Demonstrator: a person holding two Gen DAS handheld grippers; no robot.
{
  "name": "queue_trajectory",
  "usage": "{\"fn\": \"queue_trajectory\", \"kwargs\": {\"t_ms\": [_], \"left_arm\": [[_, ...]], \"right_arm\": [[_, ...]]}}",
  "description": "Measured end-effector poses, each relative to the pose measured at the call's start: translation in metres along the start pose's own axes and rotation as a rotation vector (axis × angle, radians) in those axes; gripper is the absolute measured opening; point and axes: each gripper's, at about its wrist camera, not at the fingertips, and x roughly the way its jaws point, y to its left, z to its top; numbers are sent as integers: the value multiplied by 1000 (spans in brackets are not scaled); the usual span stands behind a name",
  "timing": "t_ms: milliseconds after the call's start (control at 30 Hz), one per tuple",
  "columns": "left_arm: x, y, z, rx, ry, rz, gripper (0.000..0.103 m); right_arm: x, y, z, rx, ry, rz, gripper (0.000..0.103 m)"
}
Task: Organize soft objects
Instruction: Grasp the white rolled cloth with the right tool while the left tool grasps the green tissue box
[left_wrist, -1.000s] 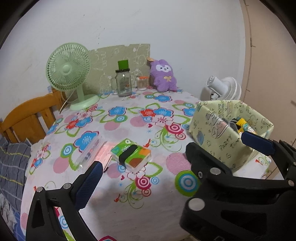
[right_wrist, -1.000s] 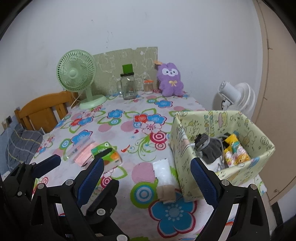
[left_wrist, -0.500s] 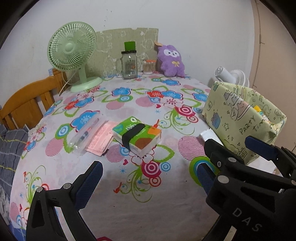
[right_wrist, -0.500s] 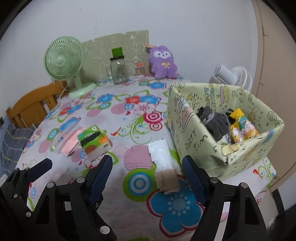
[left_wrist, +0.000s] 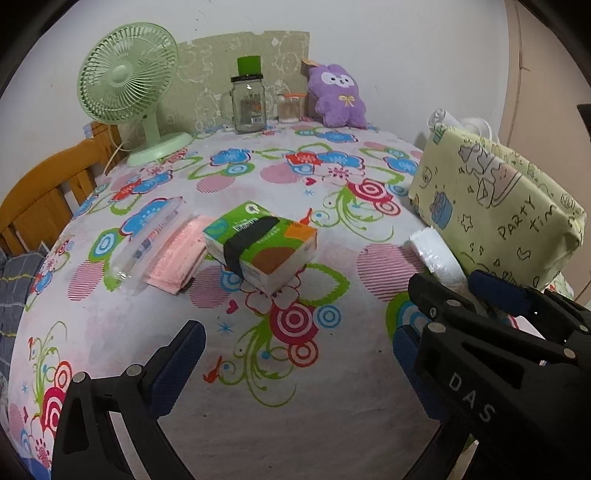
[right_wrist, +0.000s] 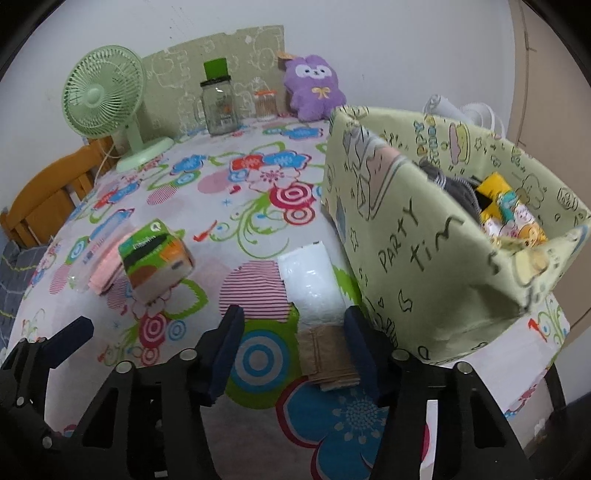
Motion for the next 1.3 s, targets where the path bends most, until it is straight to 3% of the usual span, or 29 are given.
{"fn": "queue_trajectory", "kwargs": {"t_ms": [300, 433, 733, 1300], "left_arm": [[8, -3, 1, 10, 22, 2, 102], [7, -1, 4, 3, 19, 7, 102], [9, 9, 20, -16, -7, 31, 102], [35, 21, 58, -13, 2, 61, 102]], "right_arm": [[8, 5, 1, -38, 31, 7, 21], [9, 8, 5, -45, 33, 28, 14], [7, 13, 21, -31, 30, 96, 13], [22, 26, 54, -25, 12, 114, 13]]}}
